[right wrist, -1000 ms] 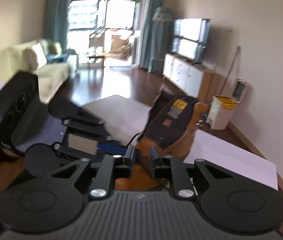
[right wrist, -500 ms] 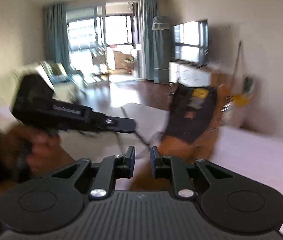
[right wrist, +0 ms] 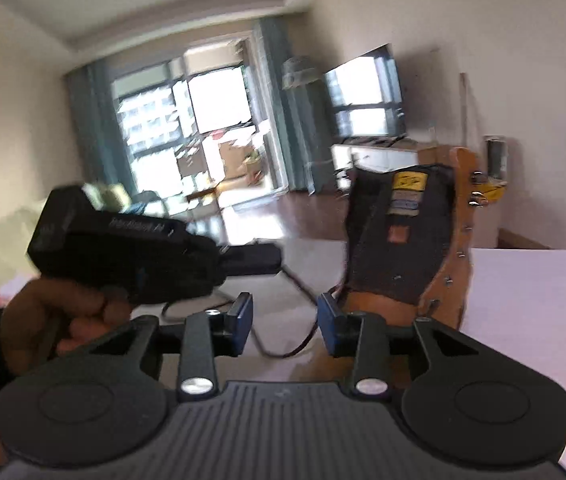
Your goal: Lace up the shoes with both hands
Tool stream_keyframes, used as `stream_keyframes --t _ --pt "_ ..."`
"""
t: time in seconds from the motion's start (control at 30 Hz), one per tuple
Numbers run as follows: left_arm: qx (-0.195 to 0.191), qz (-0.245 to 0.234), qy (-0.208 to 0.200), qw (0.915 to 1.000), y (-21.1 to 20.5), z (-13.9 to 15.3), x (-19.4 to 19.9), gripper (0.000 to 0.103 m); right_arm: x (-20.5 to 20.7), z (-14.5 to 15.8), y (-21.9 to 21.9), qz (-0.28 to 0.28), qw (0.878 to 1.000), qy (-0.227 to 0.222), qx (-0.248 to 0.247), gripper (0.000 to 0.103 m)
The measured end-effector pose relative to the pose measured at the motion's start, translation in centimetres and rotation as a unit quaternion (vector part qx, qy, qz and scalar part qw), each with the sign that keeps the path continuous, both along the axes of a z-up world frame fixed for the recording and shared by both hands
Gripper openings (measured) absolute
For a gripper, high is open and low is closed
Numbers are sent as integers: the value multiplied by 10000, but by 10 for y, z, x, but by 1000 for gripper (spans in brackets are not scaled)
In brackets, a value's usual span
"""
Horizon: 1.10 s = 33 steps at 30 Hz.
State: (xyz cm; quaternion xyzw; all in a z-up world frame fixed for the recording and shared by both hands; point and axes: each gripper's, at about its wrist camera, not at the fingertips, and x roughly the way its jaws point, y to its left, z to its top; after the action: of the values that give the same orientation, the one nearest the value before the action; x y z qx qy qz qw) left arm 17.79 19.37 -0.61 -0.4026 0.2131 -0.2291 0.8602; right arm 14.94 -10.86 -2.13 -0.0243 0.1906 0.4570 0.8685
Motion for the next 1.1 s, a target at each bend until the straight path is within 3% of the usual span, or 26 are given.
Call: stream_keyframes --t 0.17,0.27,0.4,0.5,0.57,0.73,0.77,0.83,0.93,1.1 --pt "45 -212 -3 9998 -1 1 4 3 -14 2 23 292 9873 -1219 -977 34" --pt "55 -229 -18 9997 0 2 3 3 -19 2 42 613 9622 -2047 -1686 25" --pt "101 -235 -45 9997 -2 3 4 3 -18 -1 57 855 9378 -2622 -2108 24" --pt "97 -251 -45 9996 -4 3 5 3 -15 -4 63 945 9311 -2746 -2205 21" --pt "118 -254 -52 9996 -5 3 6 3 -11 -7 68 1010 9278 -2776 -2279 12" --pt "74 -251 -41 9996 -5 0 8 3 -2 -16 78 1047 9272 -2762 -2305 12" --pt "74 -245 -40 9997 -4 0 8 3 -2 -17 79 1050 9273 -2753 -2307 6" --pt "104 -245 -33 9996 -3 1 9 4 -3 -18 77 1013 9265 -2777 -2330 4" --pt "354 -143 -5 9993 0 5 10 11 -5 -16 70 870 9222 -2866 -2446 4" --pt "997 155 143 9948 4 23 29 37 -1 -17 63 582 9038 -3142 -2846 4"
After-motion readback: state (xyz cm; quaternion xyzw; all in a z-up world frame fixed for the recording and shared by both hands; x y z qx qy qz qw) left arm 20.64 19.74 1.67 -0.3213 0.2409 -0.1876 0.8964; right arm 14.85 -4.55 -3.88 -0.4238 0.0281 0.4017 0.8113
